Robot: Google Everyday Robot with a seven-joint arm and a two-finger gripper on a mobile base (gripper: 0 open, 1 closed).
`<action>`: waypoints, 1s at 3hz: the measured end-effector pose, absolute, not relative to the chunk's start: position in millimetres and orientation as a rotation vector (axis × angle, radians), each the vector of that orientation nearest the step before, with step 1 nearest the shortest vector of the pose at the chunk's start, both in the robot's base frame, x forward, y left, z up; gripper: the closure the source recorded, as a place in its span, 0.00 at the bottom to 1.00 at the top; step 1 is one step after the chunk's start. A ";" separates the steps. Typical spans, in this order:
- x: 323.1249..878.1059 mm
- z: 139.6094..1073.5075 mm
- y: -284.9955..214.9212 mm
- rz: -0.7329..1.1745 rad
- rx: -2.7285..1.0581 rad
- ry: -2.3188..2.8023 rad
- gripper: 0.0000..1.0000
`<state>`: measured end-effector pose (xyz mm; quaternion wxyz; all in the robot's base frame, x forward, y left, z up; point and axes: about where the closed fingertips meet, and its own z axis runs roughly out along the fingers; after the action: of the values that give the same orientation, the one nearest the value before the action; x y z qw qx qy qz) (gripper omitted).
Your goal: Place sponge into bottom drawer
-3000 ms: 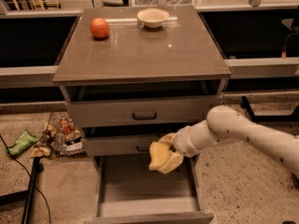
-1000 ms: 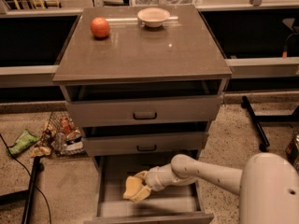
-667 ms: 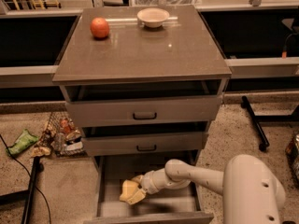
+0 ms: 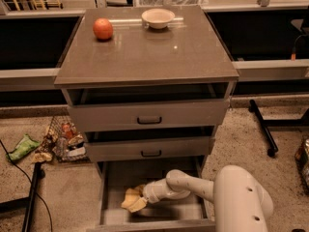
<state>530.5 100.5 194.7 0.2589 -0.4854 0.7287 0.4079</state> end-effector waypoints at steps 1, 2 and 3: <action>537.4 179.2 96.3 1.104 -1.273 1.998 0.04; 543.7 168.4 89.2 1.111 -1.217 2.010 0.00; 549.4 170.8 76.4 1.127 -1.170 1.987 0.00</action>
Offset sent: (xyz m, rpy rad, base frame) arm 0.0245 -0.0251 -0.0386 0.0346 0.0383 -0.1240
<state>549.4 76.4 170.8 0.2837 -0.4374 0.7423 0.4210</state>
